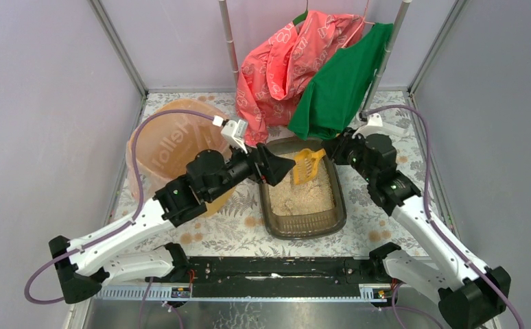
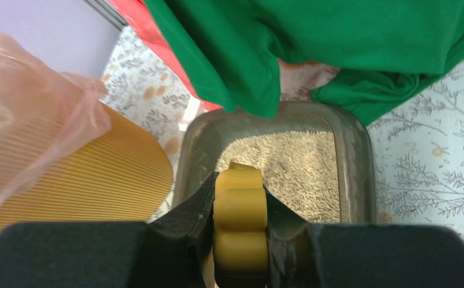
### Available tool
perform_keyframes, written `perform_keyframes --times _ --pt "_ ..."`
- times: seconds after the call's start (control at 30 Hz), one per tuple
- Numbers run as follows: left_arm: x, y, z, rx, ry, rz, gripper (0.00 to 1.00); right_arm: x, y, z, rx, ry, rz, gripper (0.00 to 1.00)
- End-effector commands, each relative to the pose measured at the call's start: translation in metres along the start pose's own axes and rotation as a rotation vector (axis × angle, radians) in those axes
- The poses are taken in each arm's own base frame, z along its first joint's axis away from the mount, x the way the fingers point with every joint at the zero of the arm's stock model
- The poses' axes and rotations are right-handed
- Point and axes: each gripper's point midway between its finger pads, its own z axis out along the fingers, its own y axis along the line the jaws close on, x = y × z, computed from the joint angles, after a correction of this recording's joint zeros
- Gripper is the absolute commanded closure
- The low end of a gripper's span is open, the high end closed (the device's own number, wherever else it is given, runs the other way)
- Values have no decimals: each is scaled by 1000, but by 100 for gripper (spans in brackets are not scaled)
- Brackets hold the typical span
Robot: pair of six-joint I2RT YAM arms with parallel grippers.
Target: Clean the litter box
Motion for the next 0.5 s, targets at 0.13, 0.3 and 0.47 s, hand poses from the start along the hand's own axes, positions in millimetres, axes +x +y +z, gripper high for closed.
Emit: perform_keyframes --times 0.13,0.3,0.47 --pt "-84 -20 -47 2 -211 176 1 14 -17 36 27 -34 -20 100" --pt "-106 -7 -75 -82 -285 200 1 27 -26 51 46 -12 -40 100" --pt "-115 22 -102 -221 -341 226 1 24 -30 59 61 -4 -110 100"
